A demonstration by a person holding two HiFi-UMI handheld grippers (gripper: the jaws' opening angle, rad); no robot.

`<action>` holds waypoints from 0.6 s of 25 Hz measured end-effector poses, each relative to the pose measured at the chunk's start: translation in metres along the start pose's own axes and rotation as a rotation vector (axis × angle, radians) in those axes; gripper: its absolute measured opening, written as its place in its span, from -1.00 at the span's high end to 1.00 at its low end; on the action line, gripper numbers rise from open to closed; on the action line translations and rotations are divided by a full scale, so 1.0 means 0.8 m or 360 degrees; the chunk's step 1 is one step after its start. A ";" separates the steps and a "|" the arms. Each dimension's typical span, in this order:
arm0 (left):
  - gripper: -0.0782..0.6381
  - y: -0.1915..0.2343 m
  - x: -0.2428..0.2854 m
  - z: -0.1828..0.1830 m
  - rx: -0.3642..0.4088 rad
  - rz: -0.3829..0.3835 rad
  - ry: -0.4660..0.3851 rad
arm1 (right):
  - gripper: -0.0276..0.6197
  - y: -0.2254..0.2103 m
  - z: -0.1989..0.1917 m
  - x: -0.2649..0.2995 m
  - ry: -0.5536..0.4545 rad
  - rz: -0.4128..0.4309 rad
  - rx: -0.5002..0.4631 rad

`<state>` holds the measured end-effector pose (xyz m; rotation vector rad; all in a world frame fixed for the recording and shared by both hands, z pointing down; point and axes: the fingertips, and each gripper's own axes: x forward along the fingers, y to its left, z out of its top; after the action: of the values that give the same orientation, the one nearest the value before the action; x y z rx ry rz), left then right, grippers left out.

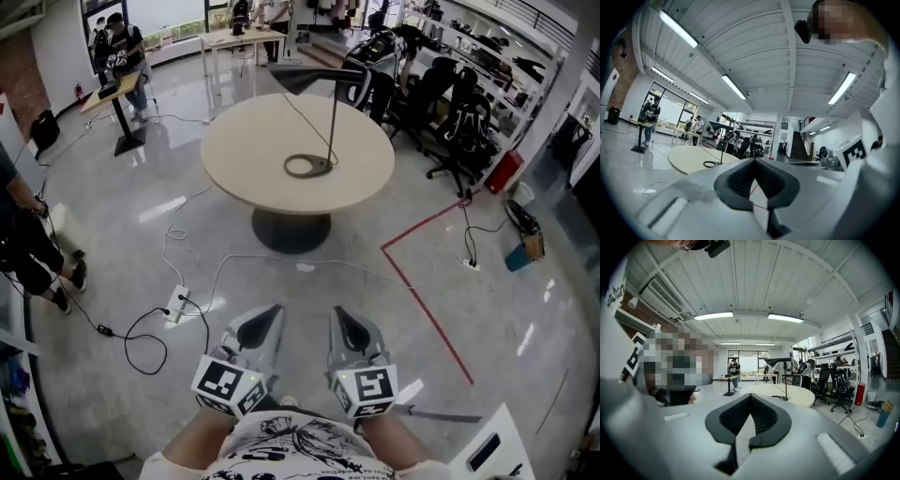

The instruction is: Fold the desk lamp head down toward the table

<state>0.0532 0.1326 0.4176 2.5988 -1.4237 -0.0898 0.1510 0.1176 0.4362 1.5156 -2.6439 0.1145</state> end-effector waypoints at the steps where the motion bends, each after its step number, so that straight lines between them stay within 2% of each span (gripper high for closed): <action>1: 0.76 0.001 0.000 0.000 0.0005 0.0004 0.0002 | 0.89 0.000 0.000 0.001 -0.0009 0.0000 0.0010; 8: 0.76 0.014 0.000 -0.005 -0.0002 0.0053 0.0028 | 0.89 -0.002 -0.006 0.010 0.0009 0.0001 0.0016; 15: 0.76 0.031 0.020 -0.005 0.0018 0.0054 0.0056 | 0.89 0.000 0.004 0.027 -0.0007 0.0067 -0.0036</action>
<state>0.0420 0.1065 0.4266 2.5710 -1.4598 -0.0313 0.1402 0.0987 0.4354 1.4555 -2.6718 0.0844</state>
